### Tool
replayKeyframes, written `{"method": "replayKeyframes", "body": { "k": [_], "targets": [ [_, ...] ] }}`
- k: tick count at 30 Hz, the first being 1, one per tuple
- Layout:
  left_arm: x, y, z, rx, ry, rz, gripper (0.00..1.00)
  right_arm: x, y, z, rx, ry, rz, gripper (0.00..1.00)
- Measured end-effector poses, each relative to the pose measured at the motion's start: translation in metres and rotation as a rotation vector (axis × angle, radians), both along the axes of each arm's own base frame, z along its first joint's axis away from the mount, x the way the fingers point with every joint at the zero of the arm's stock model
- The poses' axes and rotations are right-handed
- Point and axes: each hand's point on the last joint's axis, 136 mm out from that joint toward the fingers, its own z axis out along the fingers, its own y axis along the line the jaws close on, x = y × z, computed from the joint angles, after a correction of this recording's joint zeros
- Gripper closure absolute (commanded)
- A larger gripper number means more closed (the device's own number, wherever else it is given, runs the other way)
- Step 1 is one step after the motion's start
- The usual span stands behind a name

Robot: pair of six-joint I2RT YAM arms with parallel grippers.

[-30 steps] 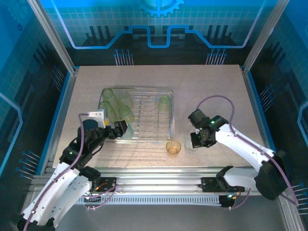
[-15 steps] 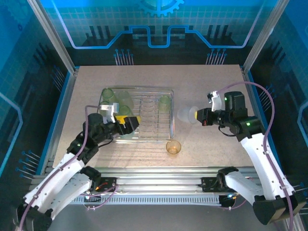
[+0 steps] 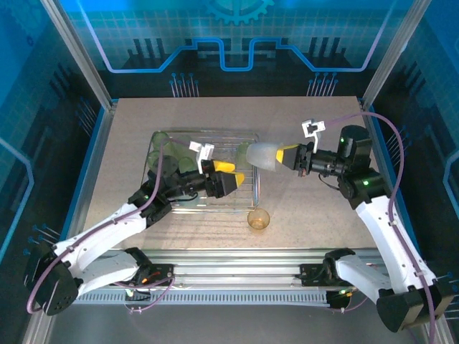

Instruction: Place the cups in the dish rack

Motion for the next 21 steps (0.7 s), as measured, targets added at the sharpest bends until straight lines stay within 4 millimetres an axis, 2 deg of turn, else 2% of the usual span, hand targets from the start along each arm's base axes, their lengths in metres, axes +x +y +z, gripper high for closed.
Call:
{"method": "replayKeyframes", "body": {
  "k": [4, 7, 21],
  "targets": [
    [-0.008, -0.011, 0.020, -0.057, -0.027, -0.099, 0.01, 0.001, 0.003, -0.002, 0.012, 0.018, 0.024, 1.00],
    [-0.011, -0.016, 0.027, -0.081, -0.038, -0.143, 0.00, 0.000, 0.006, -0.003, 0.014, 0.027, 0.041, 1.00],
    [-0.012, -0.020, 0.026, -0.080, -0.022, -0.168, 0.01, -0.010, 0.030, -0.016, -0.001, 0.069, 0.139, 1.00]
  ]
}}
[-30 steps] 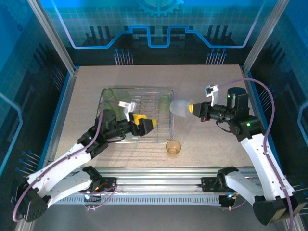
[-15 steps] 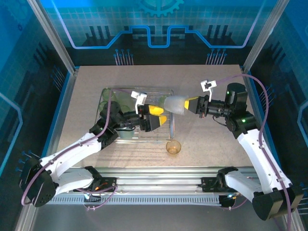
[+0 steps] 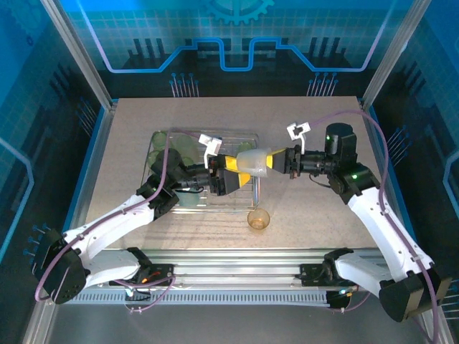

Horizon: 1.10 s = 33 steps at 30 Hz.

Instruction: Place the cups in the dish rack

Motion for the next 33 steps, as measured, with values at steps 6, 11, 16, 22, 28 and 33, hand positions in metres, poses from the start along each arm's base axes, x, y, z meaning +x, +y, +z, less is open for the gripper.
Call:
{"method": "replayKeyframes", "body": {
  "k": [6, 11, 16, 22, 28, 33],
  "targets": [
    [0.001, 0.000, 0.004, 0.006, 0.006, 0.000, 0.08, -0.004, 0.009, -0.008, -0.023, 0.015, 0.032, 1.00],
    [0.000, -0.001, 0.002, 0.016, 0.015, -0.008, 0.19, -0.005, 0.011, -0.005, -0.031, 0.009, 0.045, 1.00],
    [-0.002, -0.002, 0.003, 0.019, 0.021, -0.028, 0.31, -0.006, 0.012, 0.000, -0.035, 0.000, 0.056, 0.99],
    [-0.001, -0.003, 0.001, 0.023, 0.033, -0.038, 0.79, -0.004, 0.012, -0.001, -0.060, 0.006, 0.058, 0.77],
    [-0.003, -0.004, -0.002, 0.043, 0.041, -0.050, 0.89, 0.006, 0.006, -0.013, -0.161, 0.021, 0.011, 0.33],
    [0.003, -0.004, -0.009, 0.123, 0.056, -0.009, 0.93, 0.017, -0.013, -0.033, -0.296, 0.023, -0.111, 0.20]
  ]
}}
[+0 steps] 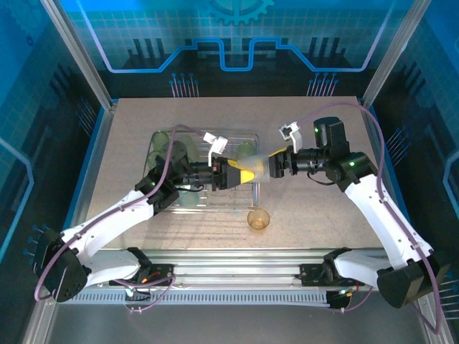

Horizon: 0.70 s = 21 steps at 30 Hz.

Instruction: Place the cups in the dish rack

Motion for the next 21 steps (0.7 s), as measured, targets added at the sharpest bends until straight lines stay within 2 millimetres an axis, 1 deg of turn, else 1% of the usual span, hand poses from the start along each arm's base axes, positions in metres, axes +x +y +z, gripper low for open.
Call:
{"method": "replayKeyframes", "body": {
  "k": [2, 4, 6, 7, 10, 11, 14, 17, 19, 21],
  "targets": [
    [0.006, 0.002, -0.006, 0.057, 0.008, 0.042, 0.93, 0.005, -0.012, -0.005, -0.057, -0.017, -0.067, 0.19],
    [0.013, 0.006, -0.010, 0.117, 0.010, 0.091, 0.94, 0.011, -0.030, -0.006, -0.115, -0.048, -0.155, 0.20],
    [0.022, 0.013, -0.013, 0.188, 0.010, 0.159, 0.94, 0.017, -0.052, -0.005, -0.173, -0.105, -0.267, 0.21],
    [0.025, 0.016, -0.014, 0.217, 0.010, 0.188, 0.94, 0.017, -0.063, -0.005, -0.193, -0.131, -0.312, 0.21],
    [0.039, 0.029, -0.018, 0.322, 0.014, 0.286, 0.94, 0.010, -0.097, -0.001, -0.236, -0.233, -0.453, 0.22],
    [0.045, 0.033, -0.020, 0.359, 0.023, 0.319, 0.94, 0.006, -0.107, 0.001, -0.245, -0.269, -0.494, 0.20],
    [0.061, 0.041, -0.034, 0.476, 0.061, 0.394, 0.91, -0.001, -0.130, 0.010, -0.262, -0.358, -0.593, 0.19],
    [0.076, 0.044, -0.056, 0.589, 0.112, 0.434, 0.87, -0.004, -0.144, 0.015, -0.281, -0.396, -0.644, 0.17],
    [0.083, 0.043, -0.073, 0.663, 0.139, 0.436, 0.87, -0.004, -0.146, 0.012, -0.288, -0.399, -0.649, 0.16],
    [0.091, 0.041, -0.093, 0.746, 0.166, 0.428, 0.85, -0.005, -0.146, 0.005, -0.296, -0.396, -0.642, 0.15]
  ]
}}
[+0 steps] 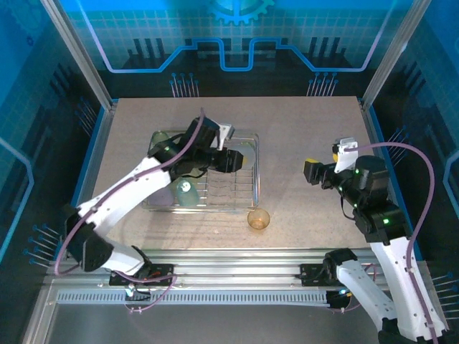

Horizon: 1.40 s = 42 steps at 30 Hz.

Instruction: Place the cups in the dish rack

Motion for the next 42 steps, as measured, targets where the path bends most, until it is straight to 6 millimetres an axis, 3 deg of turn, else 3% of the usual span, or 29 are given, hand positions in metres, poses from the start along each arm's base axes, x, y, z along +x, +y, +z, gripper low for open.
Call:
{"method": "replayKeyframes", "body": {
  "k": [11, 17, 22, 26, 34, 36, 42],
  "targets": [
    [0.033, 0.004, -0.063, 0.387, 0.060, -0.136, 0.73, -0.007, 0.002, -0.018, -0.012, -0.017, 0.034, 0.11],
    [0.024, 0.001, -0.090, 0.485, 0.032, -0.319, 0.73, -0.005, 0.003, -0.032, -0.019, 0.004, 0.043, 0.11],
    [-0.001, -0.012, -0.116, 0.504, -0.023, -0.520, 0.74, -0.003, 0.002, -0.036, -0.022, 0.000, 0.038, 0.11],
    [0.000, -0.020, -0.115, 0.508, -0.088, -0.597, 0.81, -0.002, 0.002, -0.035, -0.025, -0.004, 0.036, 0.11],
    [0.015, -0.026, -0.111, 0.578, -0.214, -0.726, 0.85, -0.007, -0.001, -0.032, -0.029, -0.035, 0.027, 0.11],
    [0.015, -0.026, -0.113, 0.602, -0.240, -0.778, 0.84, -0.007, -0.002, -0.030, -0.031, -0.041, 0.023, 0.05],
    [0.022, -0.025, -0.113, 0.677, -0.267, -0.867, 0.84, -0.006, -0.003, -0.033, -0.038, -0.042, 0.021, 0.00]
  ]
}}
